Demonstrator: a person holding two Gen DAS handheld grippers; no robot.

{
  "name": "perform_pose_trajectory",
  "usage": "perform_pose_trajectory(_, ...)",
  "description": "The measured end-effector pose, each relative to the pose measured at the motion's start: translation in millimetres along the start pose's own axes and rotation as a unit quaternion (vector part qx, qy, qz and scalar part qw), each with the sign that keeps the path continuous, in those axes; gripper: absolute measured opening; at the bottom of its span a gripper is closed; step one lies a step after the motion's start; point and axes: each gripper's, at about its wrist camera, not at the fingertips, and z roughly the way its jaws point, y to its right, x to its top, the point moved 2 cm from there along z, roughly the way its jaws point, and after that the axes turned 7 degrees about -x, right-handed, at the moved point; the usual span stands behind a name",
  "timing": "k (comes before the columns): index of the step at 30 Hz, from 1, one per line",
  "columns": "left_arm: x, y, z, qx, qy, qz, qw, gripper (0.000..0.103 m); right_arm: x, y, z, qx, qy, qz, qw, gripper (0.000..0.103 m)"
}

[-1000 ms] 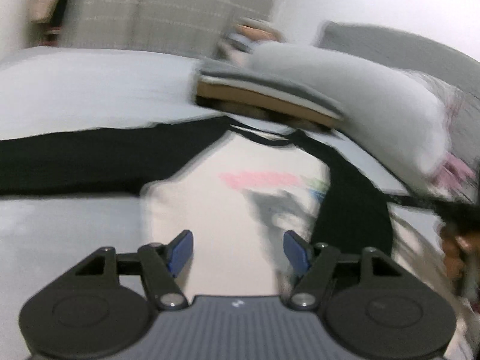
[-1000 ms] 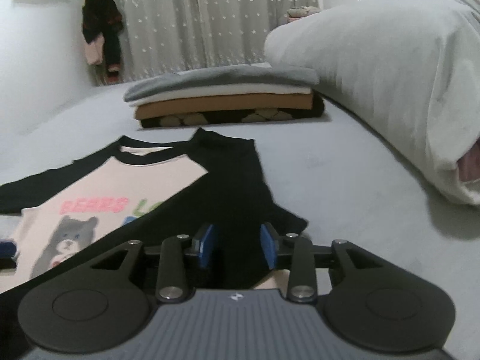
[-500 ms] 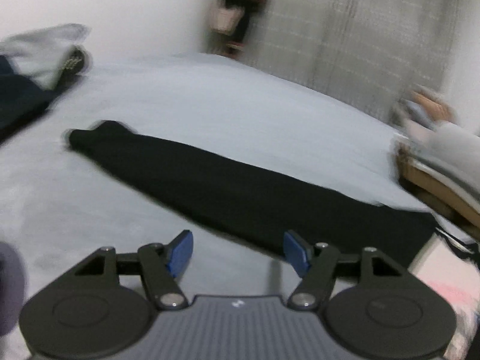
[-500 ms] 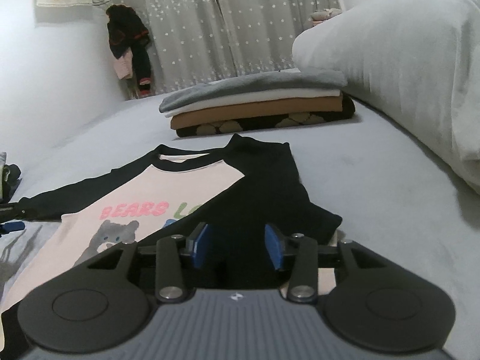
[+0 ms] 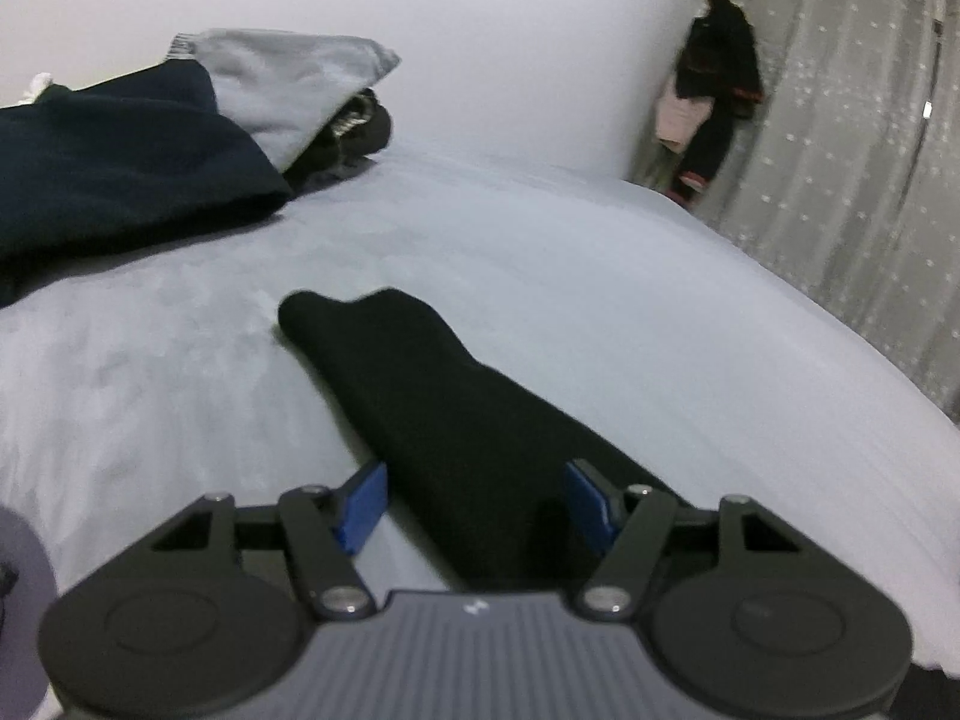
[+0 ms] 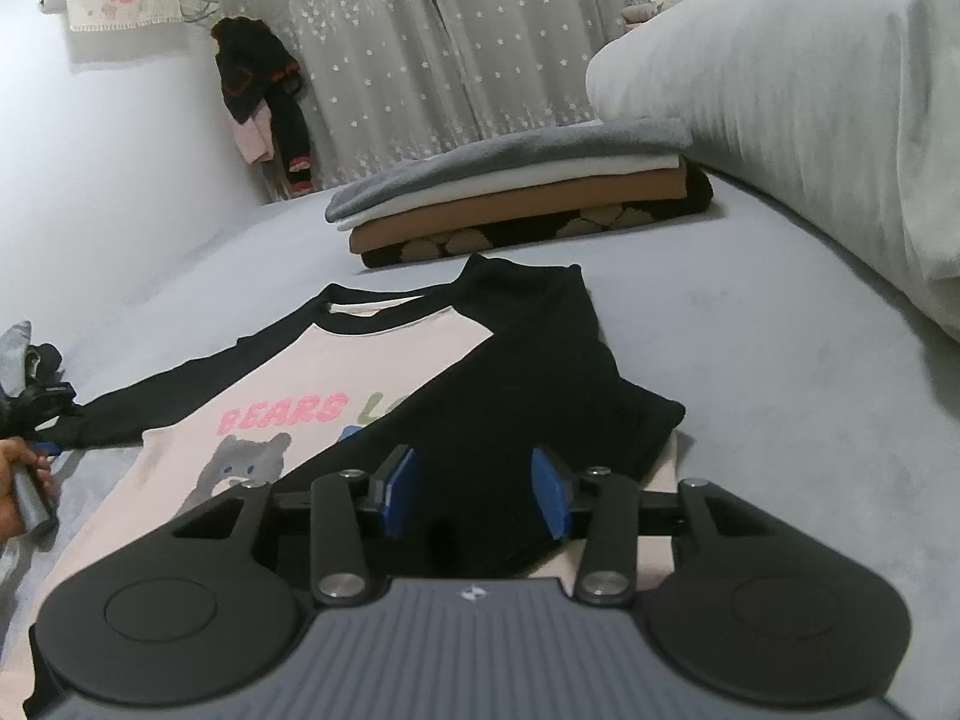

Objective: Fold clothes

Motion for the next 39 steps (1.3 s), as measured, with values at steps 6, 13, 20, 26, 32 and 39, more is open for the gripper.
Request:
perform_pose_trajectory(6, 15, -10, 15, 0.010, -0.001, -0.038, 0.9992, 0.029, -1, 0, 2, 0.006, -0.005, 0.004, 1.000, 0.046)
perform_pose_trajectory(13, 23, 8, -4, -0.040, 0.013, -0.025, 0.9988, 0.004, 0, -3, 0, 0.018, -0.002, 0.000, 1.000, 0.046)
perform_pose_trajectory(20, 29, 64, -51, -0.127, 0.046, 0.027, 0.9905, 0.004, 3, 2, -1, 0.023, -0.002, 0.018, 1.000, 0.046)
perform_pose_trajectory(26, 28, 104, -93, -0.201, 0.046, 0.051, 0.9771, 0.004, 8, 5, -6, 0.028, 0.008, 0.025, 0.999, 0.046)
perform_pose_trajectory(32, 15, 135, -129, -0.272, 0.012, 0.064, 0.9600, 0.004, 11, 8, -8, 0.036, 0.010, 0.040, 0.998, 0.046)
perform_pose_trajectory(39, -13, 173, -170, -0.352, -0.033, 0.094, 0.9307, 0.004, 12, 8, -8, 0.069, 0.001, 0.065, 0.996, 0.047)
